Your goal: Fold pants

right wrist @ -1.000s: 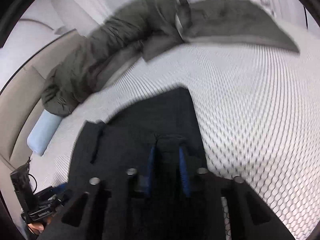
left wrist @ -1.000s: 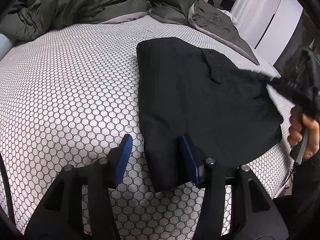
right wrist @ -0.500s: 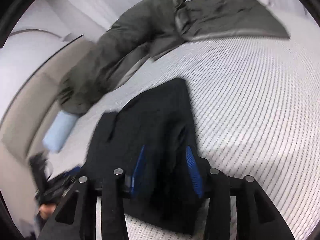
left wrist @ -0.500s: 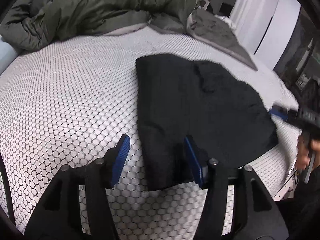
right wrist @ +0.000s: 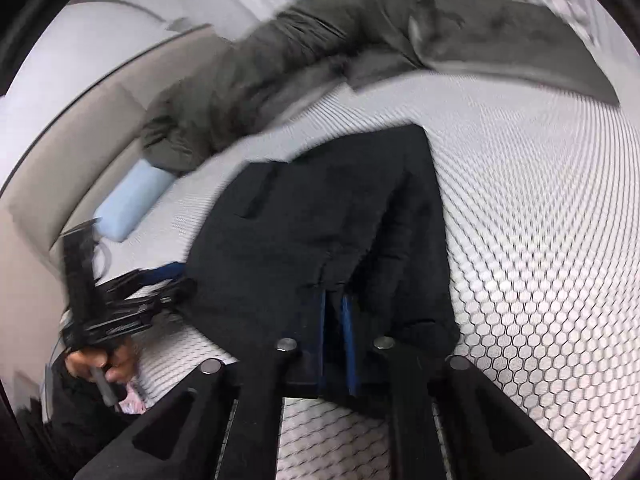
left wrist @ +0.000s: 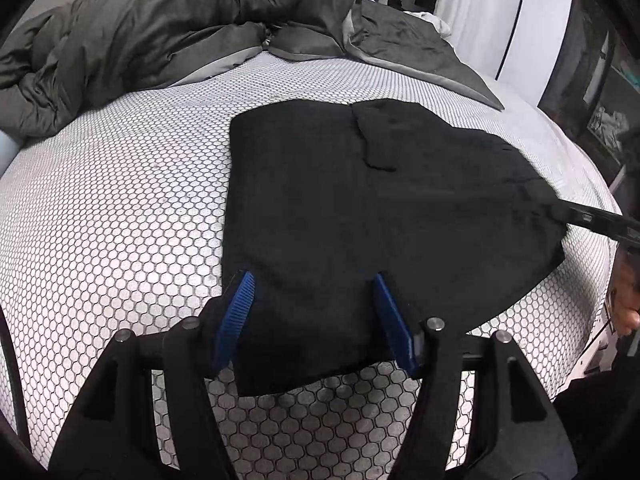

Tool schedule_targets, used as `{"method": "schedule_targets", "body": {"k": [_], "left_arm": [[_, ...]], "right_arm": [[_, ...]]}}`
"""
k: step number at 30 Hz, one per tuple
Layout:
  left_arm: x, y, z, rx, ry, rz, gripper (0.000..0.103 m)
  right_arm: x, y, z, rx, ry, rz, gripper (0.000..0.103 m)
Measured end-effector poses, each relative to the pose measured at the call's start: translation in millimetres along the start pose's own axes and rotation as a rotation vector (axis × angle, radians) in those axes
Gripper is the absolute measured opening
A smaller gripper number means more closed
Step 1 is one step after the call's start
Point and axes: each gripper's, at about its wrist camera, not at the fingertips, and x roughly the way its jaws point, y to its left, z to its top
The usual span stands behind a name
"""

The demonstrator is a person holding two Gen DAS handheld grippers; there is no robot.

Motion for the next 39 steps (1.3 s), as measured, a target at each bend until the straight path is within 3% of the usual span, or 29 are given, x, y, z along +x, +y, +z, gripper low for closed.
{"method": "schedule_targets", "body": {"k": [3, 6, 8, 12, 13, 15, 17, 20, 24, 26, 28, 30, 32, 34, 36, 39], "left_arm": [[-0.1, 7.8, 0.0, -0.012, 0.006, 0.009, 0.059], [-0.7, 18.0, -1.5, -0.029, 0.019, 0.026, 0.061], [-1.9, 24.7, -0.7, -0.055, 0.022, 0.012, 0.061], [-5.0, 40.2, 0.5, -0.119, 0.014, -0.003, 0.061], [-2.4, 45.7, 0.6, -0.147, 0.019, -0.006, 0.061], [4.6, 53.8, -0.2, -0.205, 0.039, -0.026, 0.061], [11.8, 59.4, 0.4, -0.238, 0.045, -0.043, 0.061], [13.4, 56.7, 1.6, -0.201, 0.038, -0.020, 0.061], [13.2, 55.7, -0.3, -0.182, 0.038, -0.012, 0.061], [12.3, 56.0, -1.9, -0.178, 0.039, -0.018, 0.063], [12.7, 54.0, -2.5, -0.170, 0.039, -0.016, 0.064], [12.3, 51.4, -2.5, -0.159, 0.039, -0.003, 0.064], [12.4, 50.2, -0.3, -0.163, 0.040, -0.009, 0.064], [11.7, 54.3, -1.9, -0.194, 0.049, -0.067, 0.064], [13.6, 58.2, -2.9, -0.224, 0.062, -0.107, 0.064], [17.3, 57.1, -2.2, -0.226, 0.078, -0.148, 0.057]], "right_arm": [[-13.1, 8.2, -6.6, -0.032, 0.004, 0.006, 0.007], [13.4, -10.1, -14.5, -0.007, 0.111, -0.082, 0.007], [21.6, -21.7, -15.8, 0.035, 0.138, -0.069, 0.010], [-7.2, -17.1, -2.4, 0.038, 0.016, -0.026, 0.042], [-11.5, -19.4, -1.2, 0.052, -0.015, -0.013, 0.043], [-6.5, -25.1, 1.6, 0.091, -0.045, -0.021, 0.043], [11.2, -29.2, 4.9, 0.114, -0.013, -0.027, 0.043], [44.2, -29.8, 13.0, 0.121, 0.048, -0.039, 0.042], [40.5, -25.9, 17.9, 0.071, 0.021, -0.074, 0.014], [26.5, -21.1, 20.2, 0.057, -0.008, -0.048, 0.012], [30.3, -26.8, 16.8, 0.061, 0.019, -0.076, 0.013], [50.7, -37.8, 11.2, 0.087, 0.086, -0.114, 0.015], [47.2, -40.9, 11.6, 0.116, 0.070, -0.085, 0.019], [31.6, -42.3, 13.4, 0.128, 0.038, -0.069, 0.039], [17.5, -47.4, 13.8, 0.140, -0.011, -0.073, 0.052], [20.5, -61.1, 11.4, 0.193, 0.018, -0.056, 0.052]]}}
